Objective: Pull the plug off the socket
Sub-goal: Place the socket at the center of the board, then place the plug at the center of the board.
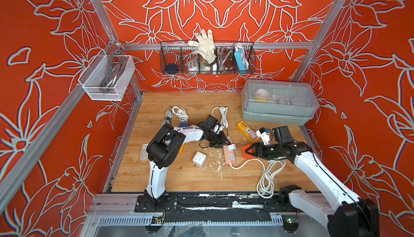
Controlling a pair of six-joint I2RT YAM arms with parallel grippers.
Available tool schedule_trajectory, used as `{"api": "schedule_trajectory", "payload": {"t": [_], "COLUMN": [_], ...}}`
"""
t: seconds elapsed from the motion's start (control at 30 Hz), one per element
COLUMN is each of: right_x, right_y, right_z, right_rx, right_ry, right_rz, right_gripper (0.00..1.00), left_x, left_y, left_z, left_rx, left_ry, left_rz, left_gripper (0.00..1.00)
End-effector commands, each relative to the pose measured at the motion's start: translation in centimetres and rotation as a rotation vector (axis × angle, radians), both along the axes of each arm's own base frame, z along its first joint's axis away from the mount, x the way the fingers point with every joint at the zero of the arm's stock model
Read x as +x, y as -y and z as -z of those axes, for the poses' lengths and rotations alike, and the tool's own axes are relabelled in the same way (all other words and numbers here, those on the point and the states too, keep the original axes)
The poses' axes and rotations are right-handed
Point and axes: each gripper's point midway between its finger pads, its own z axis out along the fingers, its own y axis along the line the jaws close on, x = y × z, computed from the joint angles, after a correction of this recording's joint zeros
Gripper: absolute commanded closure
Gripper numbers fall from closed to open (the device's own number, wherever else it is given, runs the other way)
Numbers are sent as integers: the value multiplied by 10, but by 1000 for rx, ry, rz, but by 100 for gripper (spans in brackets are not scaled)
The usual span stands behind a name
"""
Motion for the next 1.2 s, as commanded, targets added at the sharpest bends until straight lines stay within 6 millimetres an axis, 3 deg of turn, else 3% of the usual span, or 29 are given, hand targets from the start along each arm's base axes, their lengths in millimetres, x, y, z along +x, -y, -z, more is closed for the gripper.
{"api": "schedule_trajectory", "payload": {"t": [0.0, 0.1, 0.2, 0.37, 0.57, 0.7, 0.77, 0.93, 1.07, 1.17], "right_x": [5, 8, 9, 10, 13, 15, 14, 16, 27, 38], "right_y": [-2, -12, -14, -20, -33, -39, -44, -69, -102, -127], "right_z": [-15, -23, -27, -33, -51, -53, -51, -46, -37, -32], "right_rx": [61, 169, 203, 264, 428, 499, 488, 400, 311, 250], "right_ry": [45, 64, 79, 85, 120, 117, 111, 118, 100, 89], "right_rz": [46, 66, 78, 80, 69, 66, 52, -17, -93, -147], "right_gripper": [60, 59, 59, 58, 57, 56, 56, 55, 55, 54], "left_x": [-1, 3, 7, 14, 12, 0, -6, -26, -44, -58], "left_y": [-9, -9, -13, -32, -62, -101, -126, -187, -231, -249], "left_z": [20, 13, 2, -28, -103, -144, -155, -167, -174, -178], "left_rx": [73, 87, 113, 165, 204, 261, 302, 406, 465, 481], "left_ry": [10, 19, 55, 150, 387, 567, 635, 760, 820, 836], "left_rz": [20, 15, 8, -22, -58, -158, -242, -445, -589, -649], "left_gripper": [78, 53, 41, 34, 33, 32, 25, 4, 2, 2]}}
